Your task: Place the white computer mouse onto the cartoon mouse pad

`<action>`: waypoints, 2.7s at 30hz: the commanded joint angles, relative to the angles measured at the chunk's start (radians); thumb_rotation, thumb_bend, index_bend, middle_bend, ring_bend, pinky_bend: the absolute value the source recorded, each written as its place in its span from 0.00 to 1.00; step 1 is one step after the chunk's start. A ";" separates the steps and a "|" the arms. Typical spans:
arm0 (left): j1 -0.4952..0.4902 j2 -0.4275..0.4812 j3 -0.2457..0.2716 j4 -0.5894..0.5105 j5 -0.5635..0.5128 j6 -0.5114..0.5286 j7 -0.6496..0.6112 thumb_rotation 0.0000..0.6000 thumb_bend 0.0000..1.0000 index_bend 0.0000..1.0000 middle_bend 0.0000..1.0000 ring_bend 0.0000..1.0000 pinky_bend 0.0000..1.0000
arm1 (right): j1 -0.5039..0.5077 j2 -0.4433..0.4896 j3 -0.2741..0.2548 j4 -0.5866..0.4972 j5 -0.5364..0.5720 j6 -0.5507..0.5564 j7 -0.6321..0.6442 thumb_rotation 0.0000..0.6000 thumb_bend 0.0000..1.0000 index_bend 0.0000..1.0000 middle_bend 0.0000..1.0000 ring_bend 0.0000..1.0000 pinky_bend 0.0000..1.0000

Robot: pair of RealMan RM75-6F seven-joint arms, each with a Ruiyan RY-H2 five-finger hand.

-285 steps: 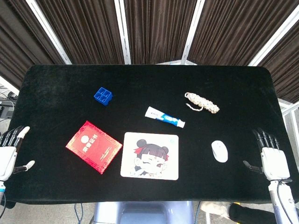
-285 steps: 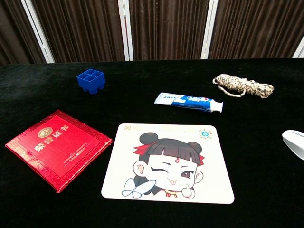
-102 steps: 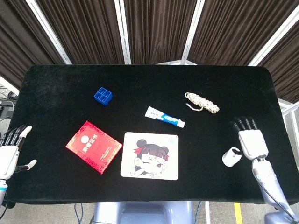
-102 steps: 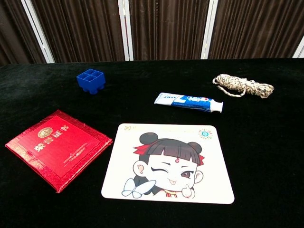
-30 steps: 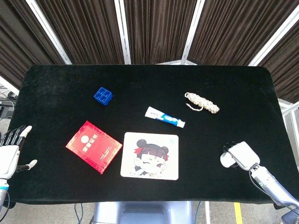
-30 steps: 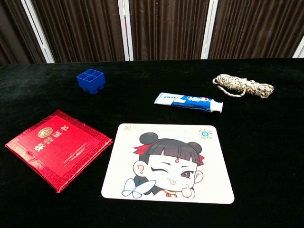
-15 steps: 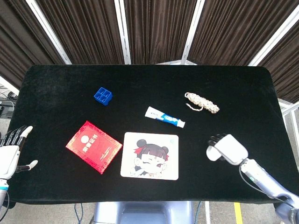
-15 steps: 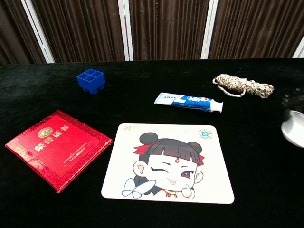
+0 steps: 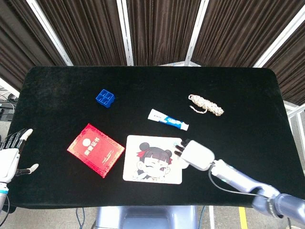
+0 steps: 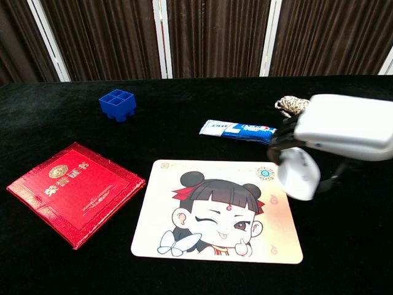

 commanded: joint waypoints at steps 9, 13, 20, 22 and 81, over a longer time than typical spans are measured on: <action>-0.001 -0.003 -0.003 -0.003 -0.016 -0.001 0.031 1.00 0.18 0.00 0.00 0.00 0.00 | 0.088 -0.158 0.049 0.020 0.024 -0.106 -0.061 1.00 0.17 0.66 0.57 0.43 0.60; -0.001 -0.001 -0.006 -0.008 -0.029 -0.006 0.025 1.00 0.18 0.00 0.00 0.00 0.00 | 0.116 -0.204 0.061 0.059 0.033 -0.125 -0.062 1.00 0.18 0.66 0.57 0.43 0.59; -0.001 -0.002 -0.013 -0.015 -0.050 -0.007 0.035 1.00 0.18 0.00 0.00 0.00 0.00 | 0.153 -0.273 0.069 0.149 0.041 -0.102 -0.018 1.00 0.18 0.66 0.57 0.43 0.58; -0.001 -0.002 -0.014 -0.017 -0.053 -0.008 0.034 1.00 0.18 0.00 0.00 0.00 0.00 | 0.159 -0.281 0.065 0.164 0.042 -0.096 -0.006 1.00 0.18 0.66 0.57 0.43 0.56; 0.002 -0.002 -0.027 -0.038 -0.093 -0.005 0.053 1.00 0.18 0.00 0.00 0.00 0.00 | 0.059 -0.241 0.059 0.169 0.197 0.012 -0.203 1.00 0.13 0.29 0.12 0.00 0.00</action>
